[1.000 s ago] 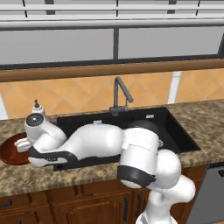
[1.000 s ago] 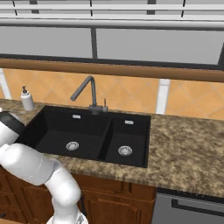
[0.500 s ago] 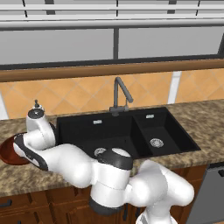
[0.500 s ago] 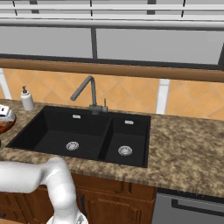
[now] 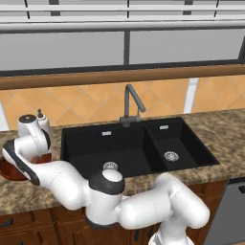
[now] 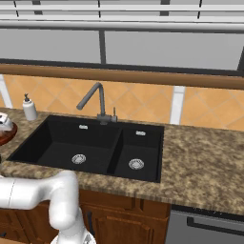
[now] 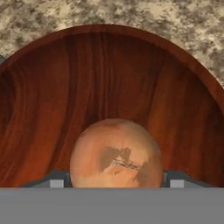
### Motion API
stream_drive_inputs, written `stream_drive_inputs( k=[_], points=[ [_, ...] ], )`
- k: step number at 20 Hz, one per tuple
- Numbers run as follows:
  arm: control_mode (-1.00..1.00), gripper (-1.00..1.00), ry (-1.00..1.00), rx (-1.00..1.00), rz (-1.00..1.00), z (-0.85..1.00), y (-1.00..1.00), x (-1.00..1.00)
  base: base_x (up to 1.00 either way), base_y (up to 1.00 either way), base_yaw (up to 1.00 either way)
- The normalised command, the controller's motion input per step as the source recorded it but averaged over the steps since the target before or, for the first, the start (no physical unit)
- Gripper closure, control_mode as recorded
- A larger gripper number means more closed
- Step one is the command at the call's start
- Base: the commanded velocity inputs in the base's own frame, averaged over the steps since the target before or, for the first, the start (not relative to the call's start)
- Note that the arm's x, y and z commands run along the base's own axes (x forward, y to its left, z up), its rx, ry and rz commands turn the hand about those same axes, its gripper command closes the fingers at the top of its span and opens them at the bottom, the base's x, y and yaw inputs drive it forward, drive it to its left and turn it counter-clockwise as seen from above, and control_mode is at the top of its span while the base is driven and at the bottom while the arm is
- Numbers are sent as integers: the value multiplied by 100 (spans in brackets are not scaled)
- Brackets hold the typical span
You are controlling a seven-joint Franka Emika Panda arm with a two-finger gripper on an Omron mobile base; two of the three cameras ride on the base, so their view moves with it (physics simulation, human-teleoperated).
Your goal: Pick the onion from the sink and place it in the bowl. Then pick the bowl and place it in the microwave. Then close the microwave door and press the start button.
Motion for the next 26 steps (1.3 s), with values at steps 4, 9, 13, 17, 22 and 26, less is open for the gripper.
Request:
stream_drive_inputs(
  k=[4, 9, 13, 17, 22, 26],
  points=[
    [-100, -100, -2, 0, -4, -4, 0, -65, 0, 0, 0],
    [-100, -100, -22, 1, -2, 0, -16, -81, 0, 0, 0],
    [-100, -100, -29, 1, -7, 2, -56, -54, 0, 0, 0],
    [-100, -100, -15, 10, -15, 23, -88, -11, 0, 0, 0],
    [-100, -100, 1, 32, -13, 69, -75, 7, 0, 0, 0],
    [-100, -100, 1, 35, 0, 6, -57, 11, 0, 0, 0]
  ],
)
